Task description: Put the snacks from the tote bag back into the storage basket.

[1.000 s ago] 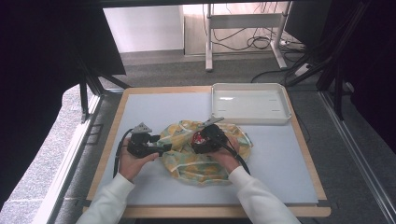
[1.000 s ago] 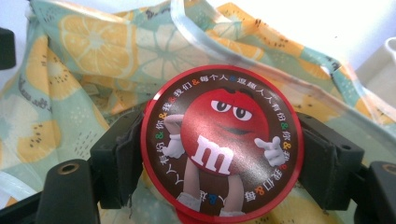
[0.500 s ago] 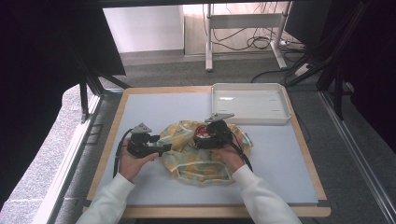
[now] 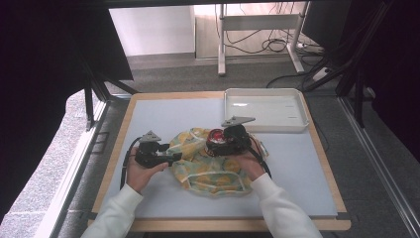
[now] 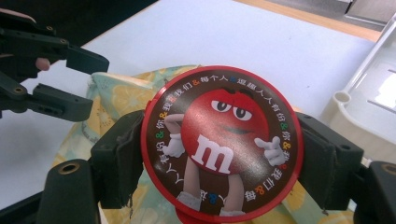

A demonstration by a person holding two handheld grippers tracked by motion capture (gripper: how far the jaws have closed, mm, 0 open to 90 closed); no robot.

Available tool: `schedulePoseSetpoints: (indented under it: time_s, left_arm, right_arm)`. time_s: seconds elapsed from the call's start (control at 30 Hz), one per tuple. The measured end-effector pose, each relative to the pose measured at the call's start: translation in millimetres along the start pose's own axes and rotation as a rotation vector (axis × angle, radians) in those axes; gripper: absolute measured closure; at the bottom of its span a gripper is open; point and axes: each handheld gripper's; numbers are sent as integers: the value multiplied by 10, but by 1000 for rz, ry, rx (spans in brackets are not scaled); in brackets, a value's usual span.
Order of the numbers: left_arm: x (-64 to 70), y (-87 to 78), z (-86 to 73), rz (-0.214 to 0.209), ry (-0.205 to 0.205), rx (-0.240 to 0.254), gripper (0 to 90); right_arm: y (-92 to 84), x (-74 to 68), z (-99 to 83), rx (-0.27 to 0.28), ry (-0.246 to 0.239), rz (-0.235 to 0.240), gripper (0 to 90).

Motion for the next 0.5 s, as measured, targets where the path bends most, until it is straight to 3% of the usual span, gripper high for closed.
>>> schedulePoseSetpoints:
  time_s: [0.5]
  left_arm:
    - [11, 22, -11, -11, 2, -12, 308]
  right_arm:
    - [-123, 44, 103, 51, -15, 34, 240]
Point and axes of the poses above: each handheld gripper's, and its own axes: y roughly forward along the jaws, z roughly out of its top, x roughly to its right, and after that the axes turned 14 degrees about x, right-handed
